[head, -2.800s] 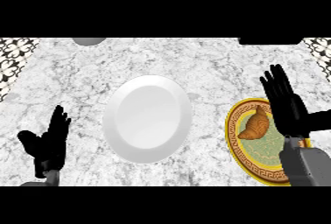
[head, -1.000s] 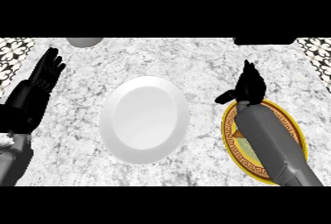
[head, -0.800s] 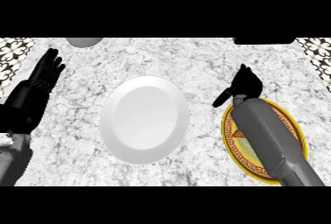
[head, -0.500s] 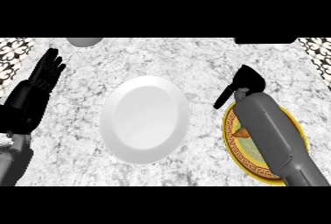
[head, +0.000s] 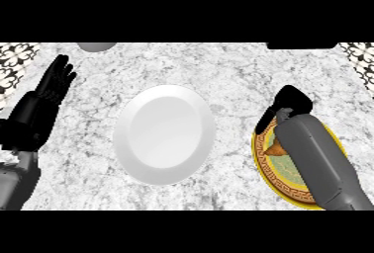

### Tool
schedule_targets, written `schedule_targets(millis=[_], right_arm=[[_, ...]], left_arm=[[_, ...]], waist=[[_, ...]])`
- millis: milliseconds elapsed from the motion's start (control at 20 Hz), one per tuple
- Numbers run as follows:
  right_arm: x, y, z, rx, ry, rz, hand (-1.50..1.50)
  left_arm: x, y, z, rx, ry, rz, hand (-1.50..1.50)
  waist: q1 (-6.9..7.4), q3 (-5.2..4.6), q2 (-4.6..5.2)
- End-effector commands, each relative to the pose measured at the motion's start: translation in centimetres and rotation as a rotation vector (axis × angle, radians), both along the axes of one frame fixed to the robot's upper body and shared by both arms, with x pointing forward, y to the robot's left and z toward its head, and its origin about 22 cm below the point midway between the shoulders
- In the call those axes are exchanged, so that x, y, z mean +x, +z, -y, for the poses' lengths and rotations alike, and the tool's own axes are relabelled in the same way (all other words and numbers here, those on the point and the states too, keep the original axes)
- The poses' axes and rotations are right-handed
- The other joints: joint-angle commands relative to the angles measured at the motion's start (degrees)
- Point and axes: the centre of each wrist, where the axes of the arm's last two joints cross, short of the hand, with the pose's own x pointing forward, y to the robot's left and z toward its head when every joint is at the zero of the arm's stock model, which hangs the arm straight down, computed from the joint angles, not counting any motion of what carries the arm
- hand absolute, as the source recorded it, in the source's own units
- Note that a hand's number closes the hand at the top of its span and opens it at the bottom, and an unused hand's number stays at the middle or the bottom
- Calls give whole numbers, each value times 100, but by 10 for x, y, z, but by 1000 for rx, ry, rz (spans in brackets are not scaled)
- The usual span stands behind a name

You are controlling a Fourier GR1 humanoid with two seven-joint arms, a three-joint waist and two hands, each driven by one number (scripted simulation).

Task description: Pick the croissant from the plate and place it in the plate

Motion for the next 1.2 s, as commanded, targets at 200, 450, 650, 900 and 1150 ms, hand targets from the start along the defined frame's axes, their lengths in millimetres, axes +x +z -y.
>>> schedule_targets(millis=[200,450,650,900,1150], right_arm=[[-17,-15,25,-63,-159,-176,-150],[-23,-30,23,-26,-175,-191,-150],[-25,-35,25,14,-153,-230,-150],[-36,-63,33,-11,-206,-264,-150],[-45,-69,37,-22,-160,-189,150]], left_arm=[[4,5,15,-10,17,5,0],[-1,-2,-1,-22,-19,-9,0],[17,5,0,-15,-17,-4,0],[6,3,6,-1,-18,11,0],[4,2,5,-4,-15,21,0]], waist=[[-14,4,10],[78,4,26],[45,4,38],[81,5,39],[80,6,39]])
